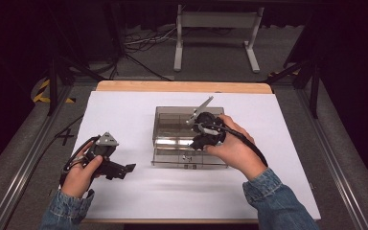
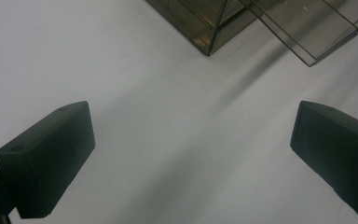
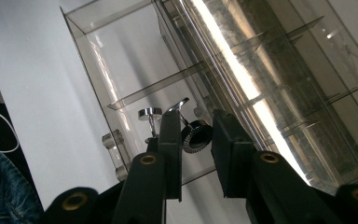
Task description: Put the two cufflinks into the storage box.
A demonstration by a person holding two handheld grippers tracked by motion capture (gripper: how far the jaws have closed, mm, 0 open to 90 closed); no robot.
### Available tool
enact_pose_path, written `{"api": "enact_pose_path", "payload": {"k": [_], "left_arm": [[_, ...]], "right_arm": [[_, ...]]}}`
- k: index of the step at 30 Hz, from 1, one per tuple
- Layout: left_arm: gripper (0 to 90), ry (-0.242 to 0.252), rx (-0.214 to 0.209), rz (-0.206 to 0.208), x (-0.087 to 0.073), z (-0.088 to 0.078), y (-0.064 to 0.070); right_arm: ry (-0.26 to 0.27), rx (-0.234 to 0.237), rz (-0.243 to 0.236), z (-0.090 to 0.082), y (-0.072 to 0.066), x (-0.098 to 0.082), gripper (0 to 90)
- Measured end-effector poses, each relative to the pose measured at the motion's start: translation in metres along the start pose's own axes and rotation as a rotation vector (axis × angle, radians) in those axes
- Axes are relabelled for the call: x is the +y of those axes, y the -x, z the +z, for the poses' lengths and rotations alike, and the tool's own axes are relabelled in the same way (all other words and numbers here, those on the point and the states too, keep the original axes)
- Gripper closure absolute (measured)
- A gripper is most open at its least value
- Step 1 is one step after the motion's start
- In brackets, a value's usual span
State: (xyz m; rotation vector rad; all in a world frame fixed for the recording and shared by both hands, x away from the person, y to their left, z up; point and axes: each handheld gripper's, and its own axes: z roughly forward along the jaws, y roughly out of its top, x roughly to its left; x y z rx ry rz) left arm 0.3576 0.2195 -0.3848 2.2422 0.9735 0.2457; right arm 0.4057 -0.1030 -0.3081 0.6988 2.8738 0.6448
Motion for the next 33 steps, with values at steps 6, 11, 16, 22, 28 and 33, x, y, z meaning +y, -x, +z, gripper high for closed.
{"api": "enact_pose_path", "payload": {"k": [6, 11, 16, 22, 28, 33], "left_arm": [[0.4, 0.005, 0.002, -0.011, -0.001, 0.0, 0.0], [0.4, 0.004, -0.001, -0.006, 0.0, 0.0, 0.0], [0.4, 0.006, 0.003, -0.012, -0.001, 0.0, 0.0], [0.4, 0.006, 0.002, -0.012, -0.001, 0.0, 0.0], [0.4, 0.003, -0.002, -0.012, -0.001, -0.001, 0.0], [0.4, 0.006, 0.001, -0.01, -0.001, 0.0, -0.001]], "right_arm": [[-0.04, -0.002, 0.0, 0.009, 0.0, 0.0, 74.3], [-0.064, -0.005, 0.0, 0.015, -0.001, 0.0, 74.3], [-0.087, -0.008, 0.006, 0.018, -0.002, 0.0, 74.3], [-0.091, -0.007, 0.005, 0.02, -0.002, -0.001, 74.3], [-0.11, -0.006, 0.001, 0.026, -0.003, -0.001, 74.2], [-0.134, -0.007, -0.004, 0.03, -0.004, -0.002, 74.2]]}}
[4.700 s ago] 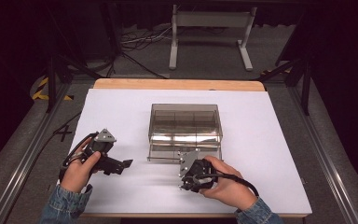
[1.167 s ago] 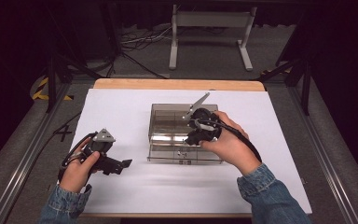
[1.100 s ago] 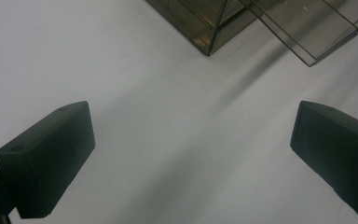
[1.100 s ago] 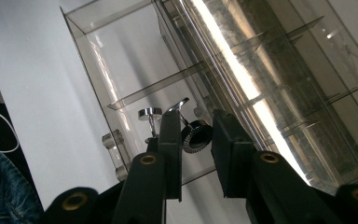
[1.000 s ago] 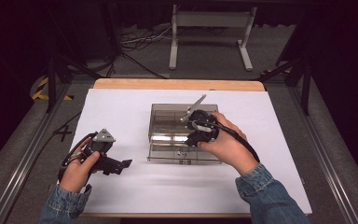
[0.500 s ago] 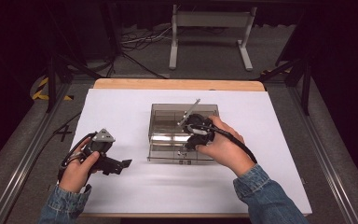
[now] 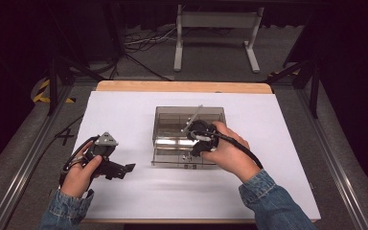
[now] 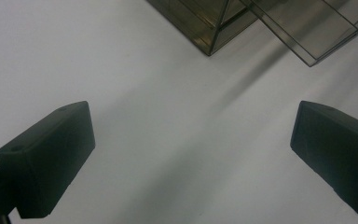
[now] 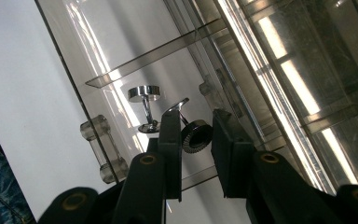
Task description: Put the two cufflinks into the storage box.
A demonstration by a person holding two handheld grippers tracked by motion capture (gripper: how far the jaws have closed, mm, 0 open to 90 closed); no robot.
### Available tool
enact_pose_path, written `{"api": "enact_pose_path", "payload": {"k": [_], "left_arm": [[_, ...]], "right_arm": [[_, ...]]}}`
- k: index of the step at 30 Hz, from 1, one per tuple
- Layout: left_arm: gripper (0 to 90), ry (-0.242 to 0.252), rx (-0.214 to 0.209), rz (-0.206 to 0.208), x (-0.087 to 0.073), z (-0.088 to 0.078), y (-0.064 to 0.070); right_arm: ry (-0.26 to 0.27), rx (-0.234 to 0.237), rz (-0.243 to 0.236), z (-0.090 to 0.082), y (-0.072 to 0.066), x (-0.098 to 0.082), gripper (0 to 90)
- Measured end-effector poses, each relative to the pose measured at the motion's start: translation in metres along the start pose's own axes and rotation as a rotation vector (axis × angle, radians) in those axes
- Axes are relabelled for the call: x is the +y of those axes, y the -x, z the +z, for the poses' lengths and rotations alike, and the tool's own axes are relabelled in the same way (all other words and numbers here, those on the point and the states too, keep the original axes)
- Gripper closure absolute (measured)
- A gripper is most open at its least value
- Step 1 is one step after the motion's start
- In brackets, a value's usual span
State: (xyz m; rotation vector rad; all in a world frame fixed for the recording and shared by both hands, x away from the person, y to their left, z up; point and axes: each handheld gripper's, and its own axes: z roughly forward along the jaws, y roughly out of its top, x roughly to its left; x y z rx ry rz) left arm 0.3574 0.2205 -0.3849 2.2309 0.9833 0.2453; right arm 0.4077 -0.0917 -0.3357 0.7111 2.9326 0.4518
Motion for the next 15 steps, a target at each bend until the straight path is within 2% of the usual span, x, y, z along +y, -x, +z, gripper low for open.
{"api": "enact_pose_path", "payload": {"k": [10, 15], "left_arm": [[0.4, 0.002, 0.002, 0.001, -0.0001, -0.0001, -0.0004], [0.4, -0.005, -0.001, 0.002, 0.0001, -0.0005, -0.0003]], "right_arm": [[-0.009, 0.001, 0.001, 0.0021, -0.0008, 0.0004, 73.7], [0.014, 0.009, -0.009, 0.0006, -0.0009, -0.001, 72.0]]}}
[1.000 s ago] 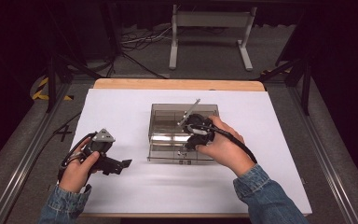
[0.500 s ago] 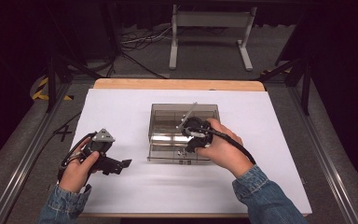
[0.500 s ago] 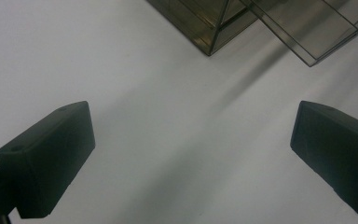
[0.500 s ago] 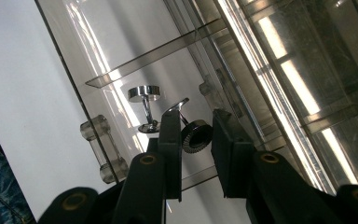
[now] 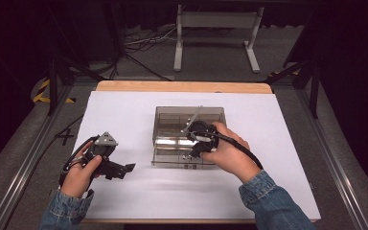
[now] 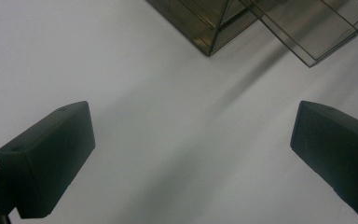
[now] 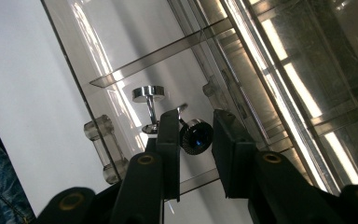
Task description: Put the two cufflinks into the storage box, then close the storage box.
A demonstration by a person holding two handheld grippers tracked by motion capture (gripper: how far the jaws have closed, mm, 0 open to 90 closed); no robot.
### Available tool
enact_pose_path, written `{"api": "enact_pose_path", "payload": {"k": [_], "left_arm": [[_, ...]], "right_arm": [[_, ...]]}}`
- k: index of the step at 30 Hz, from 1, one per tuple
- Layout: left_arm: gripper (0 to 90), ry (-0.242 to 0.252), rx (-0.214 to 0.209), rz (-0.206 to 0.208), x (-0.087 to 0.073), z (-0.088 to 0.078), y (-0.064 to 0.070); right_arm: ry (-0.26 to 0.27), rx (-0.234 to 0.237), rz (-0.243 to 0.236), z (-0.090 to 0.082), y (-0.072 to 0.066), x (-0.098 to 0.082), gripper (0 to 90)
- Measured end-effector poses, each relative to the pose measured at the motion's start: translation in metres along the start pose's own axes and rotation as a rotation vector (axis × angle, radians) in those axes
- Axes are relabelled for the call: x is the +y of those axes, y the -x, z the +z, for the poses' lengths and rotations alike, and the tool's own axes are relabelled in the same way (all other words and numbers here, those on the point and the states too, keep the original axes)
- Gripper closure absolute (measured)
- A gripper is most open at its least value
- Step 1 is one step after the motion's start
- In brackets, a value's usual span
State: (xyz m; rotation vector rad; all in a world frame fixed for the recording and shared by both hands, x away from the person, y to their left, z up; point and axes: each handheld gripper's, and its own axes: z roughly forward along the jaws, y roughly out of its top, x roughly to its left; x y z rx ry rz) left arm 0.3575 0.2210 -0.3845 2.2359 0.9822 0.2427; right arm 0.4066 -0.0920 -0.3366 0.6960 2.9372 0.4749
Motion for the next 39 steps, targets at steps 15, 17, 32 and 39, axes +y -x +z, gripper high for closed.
{"api": "enact_pose_path", "payload": {"k": [15, 17, 32, 39], "left_arm": [[0.4, 0.0, -0.006, 0.002, 0.002, 0.002, -0.001], [0.4, 0.005, -0.004, 0.005, 0.002, 0.002, -0.001], [0.4, -0.002, -0.009, 0.002, 0.005, 0.005, 0.0], [0.5, 0.004, -0.01, 0.001, 0.004, 0.005, 0.0]], "right_arm": [[0.111, 0.044, -0.026, -0.028, -0.011, -0.015, 88.7], [0.135, 0.061, -0.039, -0.032, -0.014, -0.02, 90.0], [0.226, 0.156, -0.16, -0.032, -0.032, -0.043, 90.0], [0.211, 0.174, -0.179, -0.024, -0.037, -0.046, 90.0]]}}
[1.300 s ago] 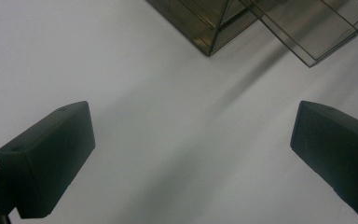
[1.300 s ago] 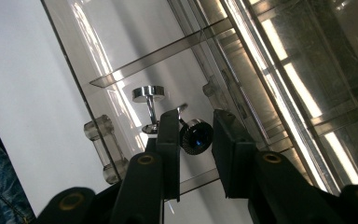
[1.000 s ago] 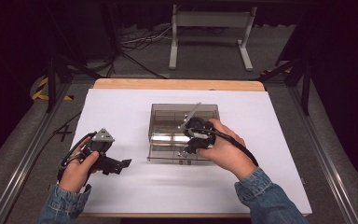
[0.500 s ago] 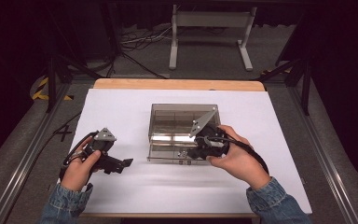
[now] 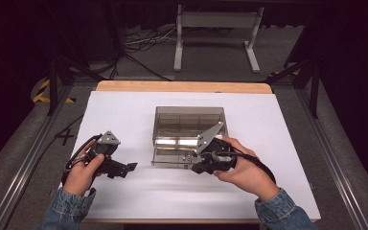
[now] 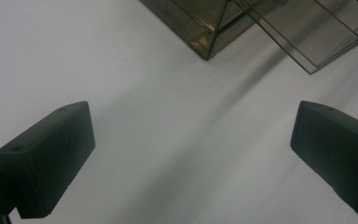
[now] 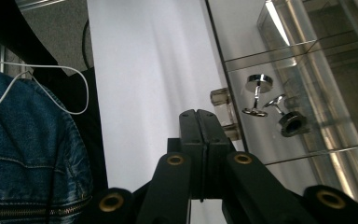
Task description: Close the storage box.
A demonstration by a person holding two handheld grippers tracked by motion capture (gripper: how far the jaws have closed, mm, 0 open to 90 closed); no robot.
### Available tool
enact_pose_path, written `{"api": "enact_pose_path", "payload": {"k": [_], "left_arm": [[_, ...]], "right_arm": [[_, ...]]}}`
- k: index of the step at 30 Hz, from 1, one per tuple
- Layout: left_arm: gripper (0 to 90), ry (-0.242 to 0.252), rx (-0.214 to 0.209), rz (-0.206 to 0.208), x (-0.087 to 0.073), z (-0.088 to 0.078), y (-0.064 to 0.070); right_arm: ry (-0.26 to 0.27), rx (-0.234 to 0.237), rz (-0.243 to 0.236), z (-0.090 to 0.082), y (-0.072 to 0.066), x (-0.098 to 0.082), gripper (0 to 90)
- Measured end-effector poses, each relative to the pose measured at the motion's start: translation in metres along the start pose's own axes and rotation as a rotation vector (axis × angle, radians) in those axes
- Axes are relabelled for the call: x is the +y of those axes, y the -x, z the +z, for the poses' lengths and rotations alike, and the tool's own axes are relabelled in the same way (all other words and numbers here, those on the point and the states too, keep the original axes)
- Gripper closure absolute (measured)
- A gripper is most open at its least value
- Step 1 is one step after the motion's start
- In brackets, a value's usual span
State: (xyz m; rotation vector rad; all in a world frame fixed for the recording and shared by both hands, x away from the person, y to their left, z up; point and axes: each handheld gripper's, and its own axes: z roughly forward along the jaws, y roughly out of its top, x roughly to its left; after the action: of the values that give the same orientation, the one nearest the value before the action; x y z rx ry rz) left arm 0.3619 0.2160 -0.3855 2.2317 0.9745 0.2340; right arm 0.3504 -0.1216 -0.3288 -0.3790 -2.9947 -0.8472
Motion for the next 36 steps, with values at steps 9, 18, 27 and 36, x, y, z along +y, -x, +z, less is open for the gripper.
{"api": "enact_pose_path", "payload": {"k": [9, 18, 27, 36], "left_arm": [[0.5, -0.003, 0.003, 0.003, 0.0, -0.001, 0.001], [0.5, -0.005, 0.006, 0.007, -0.001, -0.002, 0.001], [0.5, -0.003, 0.005, 0.004, -0.002, -0.002, 0.001], [0.5, -0.019, -0.006, 0.006, -0.001, -0.004, 0.001]], "right_arm": [[-0.041, 0.025, -0.006, 0.013, -0.002, -0.007, 90.0], [-0.065, 0.04, -0.019, 0.026, -0.002, -0.011, 90.0], [-0.094, 0.02, -0.008, 0.033, 0.004, -0.015, 90.0], [-0.101, -0.034, 0.005, 0.033, 0.007, -0.016, 90.0]]}}
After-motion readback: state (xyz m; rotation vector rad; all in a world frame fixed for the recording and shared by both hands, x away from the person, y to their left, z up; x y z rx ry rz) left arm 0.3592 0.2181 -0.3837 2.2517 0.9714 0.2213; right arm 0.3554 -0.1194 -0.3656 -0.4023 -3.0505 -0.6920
